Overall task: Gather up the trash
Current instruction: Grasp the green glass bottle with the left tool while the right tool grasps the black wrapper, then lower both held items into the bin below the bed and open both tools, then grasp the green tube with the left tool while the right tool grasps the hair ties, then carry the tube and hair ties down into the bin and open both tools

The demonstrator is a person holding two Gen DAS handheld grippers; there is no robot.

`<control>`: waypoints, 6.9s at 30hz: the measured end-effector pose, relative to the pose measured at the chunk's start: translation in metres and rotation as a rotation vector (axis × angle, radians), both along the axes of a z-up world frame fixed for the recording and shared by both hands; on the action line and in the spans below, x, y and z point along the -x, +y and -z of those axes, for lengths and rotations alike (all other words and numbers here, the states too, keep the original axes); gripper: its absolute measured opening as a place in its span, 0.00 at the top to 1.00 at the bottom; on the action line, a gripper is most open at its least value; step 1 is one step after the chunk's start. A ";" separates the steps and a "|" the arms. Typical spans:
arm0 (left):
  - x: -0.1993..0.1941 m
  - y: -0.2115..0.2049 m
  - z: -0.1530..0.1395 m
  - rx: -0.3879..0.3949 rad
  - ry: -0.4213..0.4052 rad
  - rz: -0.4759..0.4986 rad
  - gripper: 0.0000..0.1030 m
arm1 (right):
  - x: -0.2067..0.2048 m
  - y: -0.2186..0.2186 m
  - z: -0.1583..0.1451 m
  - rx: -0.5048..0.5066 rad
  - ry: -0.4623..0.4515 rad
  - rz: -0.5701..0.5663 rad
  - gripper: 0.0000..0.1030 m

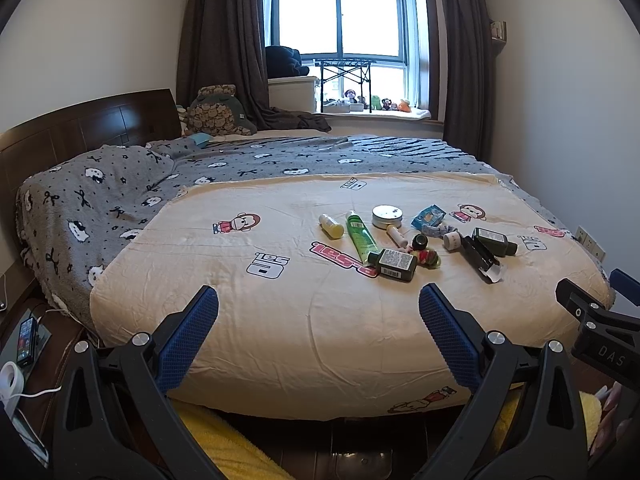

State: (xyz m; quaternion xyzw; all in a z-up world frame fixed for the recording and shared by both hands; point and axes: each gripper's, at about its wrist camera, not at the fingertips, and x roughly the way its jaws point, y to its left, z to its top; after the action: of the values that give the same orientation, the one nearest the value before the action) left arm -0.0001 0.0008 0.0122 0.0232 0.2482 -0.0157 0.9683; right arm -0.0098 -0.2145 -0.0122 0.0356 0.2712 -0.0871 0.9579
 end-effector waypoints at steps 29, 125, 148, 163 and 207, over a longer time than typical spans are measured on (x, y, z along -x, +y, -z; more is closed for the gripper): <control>-0.159 -0.042 0.120 0.028 0.179 0.168 0.08 | -0.166 -0.063 0.104 -0.037 0.127 -0.076 0.04; -0.054 -0.011 0.271 -0.024 0.685 0.337 0.08 | -0.058 -0.007 0.211 -0.256 0.517 -0.350 0.47; -0.169 -0.014 0.151 -0.054 0.321 0.211 0.09 | -0.199 -0.019 0.113 -0.123 0.206 -0.343 0.44; -0.273 -0.038 0.134 0.002 0.329 0.162 0.09 | -0.270 0.010 0.132 -0.077 0.263 -0.405 0.65; -0.205 -0.044 0.126 -0.020 0.281 0.309 0.94 | -0.121 -0.007 0.081 -0.042 0.108 -0.439 0.77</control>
State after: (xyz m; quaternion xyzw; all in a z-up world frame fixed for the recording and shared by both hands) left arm 0.2051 -0.0432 -0.1140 0.0679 0.3745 -0.1645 0.9100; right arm 0.1116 -0.2215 -0.0931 -0.0092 0.3251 0.1276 0.9370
